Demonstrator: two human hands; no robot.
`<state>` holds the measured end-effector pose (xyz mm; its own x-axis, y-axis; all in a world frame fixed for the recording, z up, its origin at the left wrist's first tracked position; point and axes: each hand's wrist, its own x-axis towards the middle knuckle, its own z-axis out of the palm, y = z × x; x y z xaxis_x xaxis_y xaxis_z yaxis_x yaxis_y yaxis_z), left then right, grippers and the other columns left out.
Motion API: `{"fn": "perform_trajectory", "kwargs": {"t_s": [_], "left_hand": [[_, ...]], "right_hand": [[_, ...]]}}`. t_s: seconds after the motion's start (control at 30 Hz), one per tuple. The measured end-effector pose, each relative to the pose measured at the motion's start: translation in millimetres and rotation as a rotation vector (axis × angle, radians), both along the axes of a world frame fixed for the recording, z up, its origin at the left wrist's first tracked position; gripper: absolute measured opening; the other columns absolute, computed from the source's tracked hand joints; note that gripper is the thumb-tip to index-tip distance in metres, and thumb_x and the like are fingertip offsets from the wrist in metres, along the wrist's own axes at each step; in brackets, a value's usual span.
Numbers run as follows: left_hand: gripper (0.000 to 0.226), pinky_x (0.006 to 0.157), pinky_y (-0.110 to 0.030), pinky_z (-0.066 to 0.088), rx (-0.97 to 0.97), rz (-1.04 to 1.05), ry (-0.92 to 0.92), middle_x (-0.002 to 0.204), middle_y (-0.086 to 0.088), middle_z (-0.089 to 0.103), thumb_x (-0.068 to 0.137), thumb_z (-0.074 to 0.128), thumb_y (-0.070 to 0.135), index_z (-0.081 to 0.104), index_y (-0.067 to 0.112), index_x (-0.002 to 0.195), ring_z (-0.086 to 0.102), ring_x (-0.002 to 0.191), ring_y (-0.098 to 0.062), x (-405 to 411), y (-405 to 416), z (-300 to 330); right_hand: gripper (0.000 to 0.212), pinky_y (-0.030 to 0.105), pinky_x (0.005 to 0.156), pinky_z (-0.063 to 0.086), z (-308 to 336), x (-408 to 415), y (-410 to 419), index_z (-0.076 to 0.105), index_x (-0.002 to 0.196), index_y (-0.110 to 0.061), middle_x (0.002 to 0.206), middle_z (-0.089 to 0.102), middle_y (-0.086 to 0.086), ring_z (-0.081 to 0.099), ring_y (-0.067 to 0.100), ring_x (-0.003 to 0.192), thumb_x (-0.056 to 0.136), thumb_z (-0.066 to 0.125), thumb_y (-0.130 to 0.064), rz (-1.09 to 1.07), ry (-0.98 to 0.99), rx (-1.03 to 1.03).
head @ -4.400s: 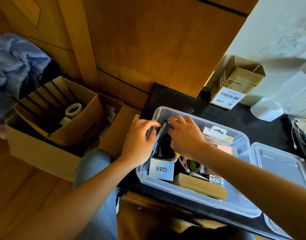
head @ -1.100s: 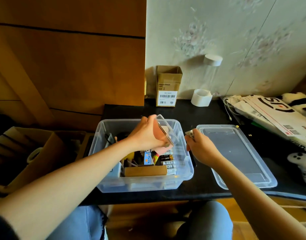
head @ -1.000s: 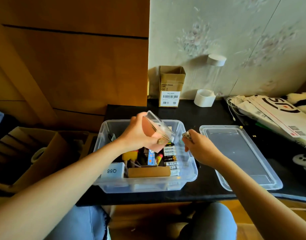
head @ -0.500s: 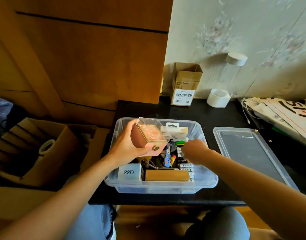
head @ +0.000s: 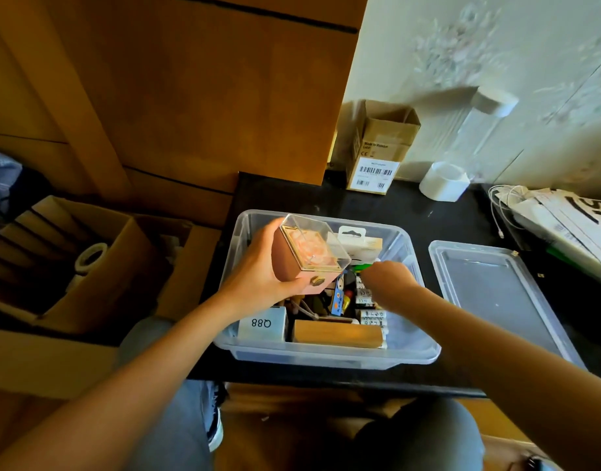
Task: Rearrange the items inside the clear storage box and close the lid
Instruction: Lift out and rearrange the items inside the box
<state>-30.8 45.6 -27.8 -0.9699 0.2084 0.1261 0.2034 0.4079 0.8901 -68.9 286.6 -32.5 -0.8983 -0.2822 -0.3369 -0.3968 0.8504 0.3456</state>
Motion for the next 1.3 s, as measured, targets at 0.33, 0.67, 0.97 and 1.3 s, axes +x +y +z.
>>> {"fn": "perform_trajectory", "kwargs": {"t_s": [0.33,0.67,0.97,1.3], "left_hand": [[0.097,0.086,-0.008,0.042,0.011,-0.024,-0.015,0.132,0.025,0.026,0.072,0.080,0.028,0.015,0.038,0.143,0.033,0.119,0.012,1.2,1.5,0.5],[0.097,0.085,-0.009,0.041,0.022,-0.026,-0.030,0.138,0.019,0.026,0.073,0.079,0.028,0.013,0.037,0.145,0.032,0.125,0.000,4.4,2.9,3.2],[0.099,0.091,-0.013,0.044,0.023,-0.034,-0.033,0.131,0.030,0.025,0.069,0.081,0.037,0.013,0.047,0.140,0.033,0.126,0.002,4.5,2.0,2.6],[0.097,0.094,-0.035,0.052,0.029,-0.044,-0.056,0.133,0.024,0.027,0.071,0.081,0.031,0.015,0.046,0.141,0.037,0.128,-0.006,6.1,1.1,4.9]], "right_hand": [[0.023,0.029,0.086,0.052,-6.8,2.8,4.5,0.060,0.114,-0.005,0.112,0.064,0.011,0.062,0.021,0.101,0.092,0.055,-0.011,-0.045,-0.053,-0.075],[0.019,0.024,0.072,0.049,-6.7,2.5,0.0,0.060,0.109,-0.006,0.101,0.065,0.007,0.063,0.018,0.086,0.094,0.053,-0.016,-0.073,-0.071,-0.104],[0.027,0.023,0.058,0.044,-29.7,-2.7,-7.6,0.058,0.097,-0.013,0.078,0.054,0.000,0.053,0.015,0.070,0.095,0.044,-0.036,-0.316,-0.148,-0.289],[0.028,0.014,0.040,0.046,-15.0,-11.1,-11.1,0.045,0.071,-0.016,0.068,0.052,0.000,0.061,0.011,0.049,0.083,0.069,-0.025,-0.424,-0.492,-0.235]]}}
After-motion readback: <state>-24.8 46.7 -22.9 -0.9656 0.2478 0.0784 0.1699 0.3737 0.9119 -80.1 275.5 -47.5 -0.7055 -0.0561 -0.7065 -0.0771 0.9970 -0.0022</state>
